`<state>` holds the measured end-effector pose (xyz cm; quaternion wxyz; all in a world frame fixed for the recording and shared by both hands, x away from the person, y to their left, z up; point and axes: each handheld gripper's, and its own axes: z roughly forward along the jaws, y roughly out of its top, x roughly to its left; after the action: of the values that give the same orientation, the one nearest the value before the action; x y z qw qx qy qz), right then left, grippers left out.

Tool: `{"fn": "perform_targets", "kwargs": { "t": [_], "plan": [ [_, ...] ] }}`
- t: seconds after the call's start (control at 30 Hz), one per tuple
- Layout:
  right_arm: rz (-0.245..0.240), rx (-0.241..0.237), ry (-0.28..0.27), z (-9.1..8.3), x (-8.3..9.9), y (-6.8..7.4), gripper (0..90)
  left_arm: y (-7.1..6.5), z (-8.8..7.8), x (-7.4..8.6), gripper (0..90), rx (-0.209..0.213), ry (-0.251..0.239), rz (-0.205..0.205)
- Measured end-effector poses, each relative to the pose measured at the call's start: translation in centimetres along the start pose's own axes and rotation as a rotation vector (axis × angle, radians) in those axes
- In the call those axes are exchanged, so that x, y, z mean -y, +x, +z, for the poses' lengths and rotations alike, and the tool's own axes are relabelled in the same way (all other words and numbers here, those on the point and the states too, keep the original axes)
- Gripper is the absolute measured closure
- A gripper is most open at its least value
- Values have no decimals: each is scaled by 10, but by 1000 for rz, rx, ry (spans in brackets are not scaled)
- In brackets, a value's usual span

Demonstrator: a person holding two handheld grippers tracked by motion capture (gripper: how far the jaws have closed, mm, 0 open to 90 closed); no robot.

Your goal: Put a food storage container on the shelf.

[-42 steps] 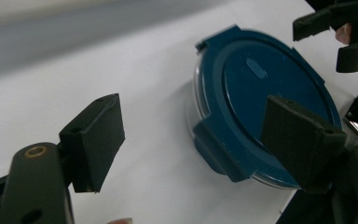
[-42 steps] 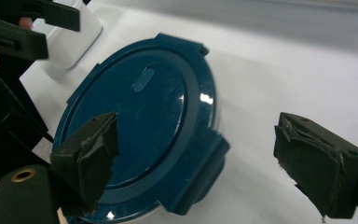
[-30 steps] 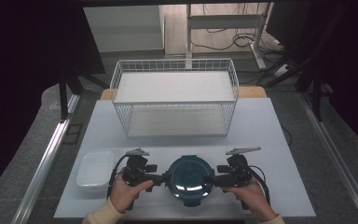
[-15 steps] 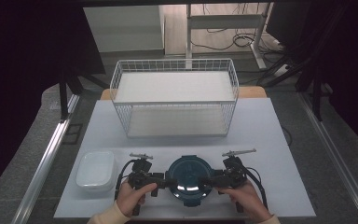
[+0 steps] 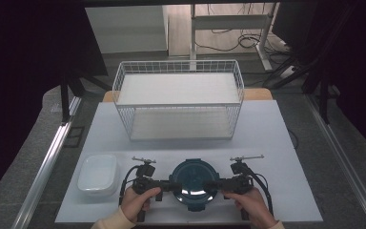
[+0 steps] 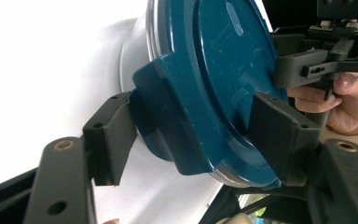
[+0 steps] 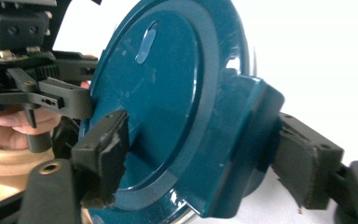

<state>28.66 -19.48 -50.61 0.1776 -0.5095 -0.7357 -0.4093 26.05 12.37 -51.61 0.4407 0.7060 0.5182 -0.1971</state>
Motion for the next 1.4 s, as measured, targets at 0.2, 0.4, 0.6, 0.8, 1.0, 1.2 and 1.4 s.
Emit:
{"fn": "perform_targets", "kwargs": {
  "t": [0.2, 0.4, 0.6, 0.8, 1.0, 1.2, 1.4],
  "plan": [
    [44, -3, -32, -4, 0, -1, 312, -2, -2, 0, 367, 2, -21, -31],
    [65, -23, -65, -10, 3, -2, 366, -6, -4, 0, 391, -8, -28, -14],
    [49, -30, -107, -16, 2, 2, 416, -9, -11, -1, 431, -13, -52, -2],
    [18, -34, -116, -17, 0, 5, 422, -12, -14, -3, 446, -23, -64, 11],
    [-25, -29, -132, -19, -3, 11, 421, -17, -19, -6, 447, -34, -78, 35],
    [-52, -29, -145, -22, -8, 15, 421, -19, -23, -10, 452, -26, -84, 45],
    [-80, -26, -151, -25, -14, 20, 421, -20, -26, -12, 455, -18, -94, 53]
  ]
}}
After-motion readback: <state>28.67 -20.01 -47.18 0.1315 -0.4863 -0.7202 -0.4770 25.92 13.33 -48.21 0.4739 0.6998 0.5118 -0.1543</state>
